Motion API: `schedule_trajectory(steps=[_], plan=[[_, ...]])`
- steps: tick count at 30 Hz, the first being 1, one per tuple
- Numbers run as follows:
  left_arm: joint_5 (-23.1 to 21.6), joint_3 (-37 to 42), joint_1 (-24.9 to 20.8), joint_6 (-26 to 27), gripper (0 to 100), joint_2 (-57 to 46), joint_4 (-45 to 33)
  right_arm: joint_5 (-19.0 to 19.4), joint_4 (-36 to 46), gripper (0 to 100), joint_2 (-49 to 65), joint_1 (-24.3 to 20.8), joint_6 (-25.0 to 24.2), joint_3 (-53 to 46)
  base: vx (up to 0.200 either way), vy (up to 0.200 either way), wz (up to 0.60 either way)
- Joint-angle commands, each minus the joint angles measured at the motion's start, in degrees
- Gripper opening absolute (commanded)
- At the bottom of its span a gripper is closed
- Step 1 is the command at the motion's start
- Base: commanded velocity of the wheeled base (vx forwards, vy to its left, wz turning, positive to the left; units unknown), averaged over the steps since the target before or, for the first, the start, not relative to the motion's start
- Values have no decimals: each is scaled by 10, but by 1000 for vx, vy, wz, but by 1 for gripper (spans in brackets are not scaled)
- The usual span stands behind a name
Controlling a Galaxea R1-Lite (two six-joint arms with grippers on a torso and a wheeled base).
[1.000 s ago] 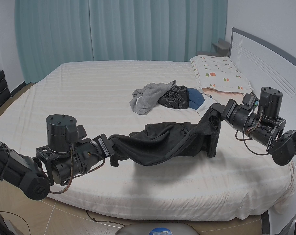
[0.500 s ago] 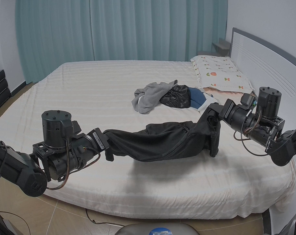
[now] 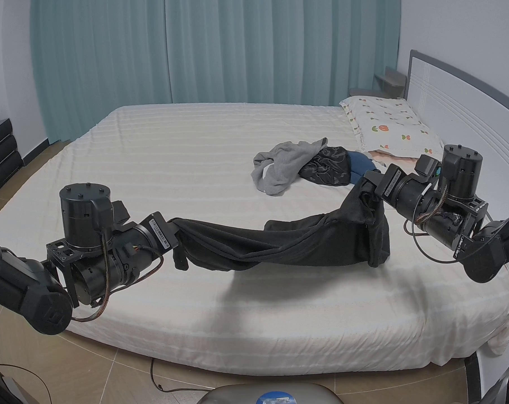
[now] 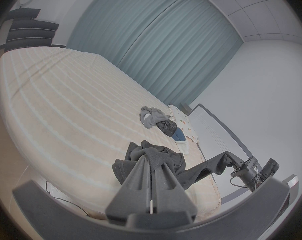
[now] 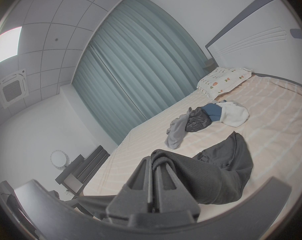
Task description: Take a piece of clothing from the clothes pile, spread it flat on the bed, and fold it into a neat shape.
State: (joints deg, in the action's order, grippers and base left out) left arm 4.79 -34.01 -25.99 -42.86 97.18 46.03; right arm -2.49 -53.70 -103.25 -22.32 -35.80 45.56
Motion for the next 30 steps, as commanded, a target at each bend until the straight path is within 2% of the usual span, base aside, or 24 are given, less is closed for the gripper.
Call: schedule_trajectory(steps=[1,14,30], plan=[[2,0,6,2,0,-10,1,-1,-2,0,0,-1,0,4,0,200,0],[2,0,30,15,0,-32,3,6,-17,0,8,-2,-3,5,0,200,0],[2,0,38,17,0,-41,3,6,-27,0,10,-7,-3,2,0,200,0]])
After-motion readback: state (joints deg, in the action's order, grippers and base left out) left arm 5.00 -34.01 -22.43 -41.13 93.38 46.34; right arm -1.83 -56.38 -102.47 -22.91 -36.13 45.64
